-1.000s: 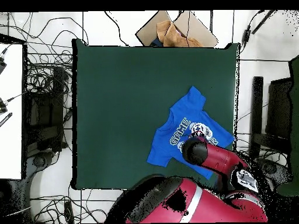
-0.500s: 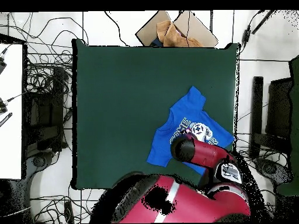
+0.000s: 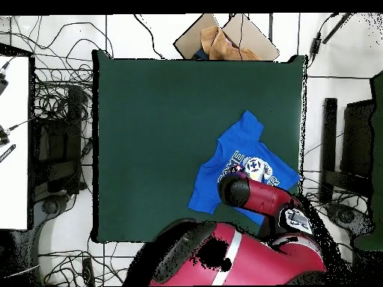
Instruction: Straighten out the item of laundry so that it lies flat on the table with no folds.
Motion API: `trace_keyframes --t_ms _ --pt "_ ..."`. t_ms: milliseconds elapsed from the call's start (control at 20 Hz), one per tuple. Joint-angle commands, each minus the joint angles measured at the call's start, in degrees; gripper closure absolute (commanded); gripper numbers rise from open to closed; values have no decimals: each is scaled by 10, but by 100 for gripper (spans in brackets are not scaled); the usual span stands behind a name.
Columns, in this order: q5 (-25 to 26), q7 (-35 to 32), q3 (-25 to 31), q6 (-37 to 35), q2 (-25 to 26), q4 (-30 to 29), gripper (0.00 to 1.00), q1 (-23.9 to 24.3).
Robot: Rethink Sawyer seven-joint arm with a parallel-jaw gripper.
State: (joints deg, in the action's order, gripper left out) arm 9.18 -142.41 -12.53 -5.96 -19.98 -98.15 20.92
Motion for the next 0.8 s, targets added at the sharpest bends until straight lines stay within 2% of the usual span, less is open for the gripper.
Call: trace_keyframes --t_ms 50,100,250,350,500,650,800 --pt "-19 -18 115 -15 61 55 100 25" --pt "-18 -14 132 -9 70 59 100 39" --pt "-18 -19 124 -7 77 69 100 27" --pt "-16 -16 114 -28 63 63 100 20" --pt "3 10 111 -62 26 43 100 30" --pt "19 49 140 -96 -18 10 100 75" --pt "28 60 149 -127 -70 -25 100 86"
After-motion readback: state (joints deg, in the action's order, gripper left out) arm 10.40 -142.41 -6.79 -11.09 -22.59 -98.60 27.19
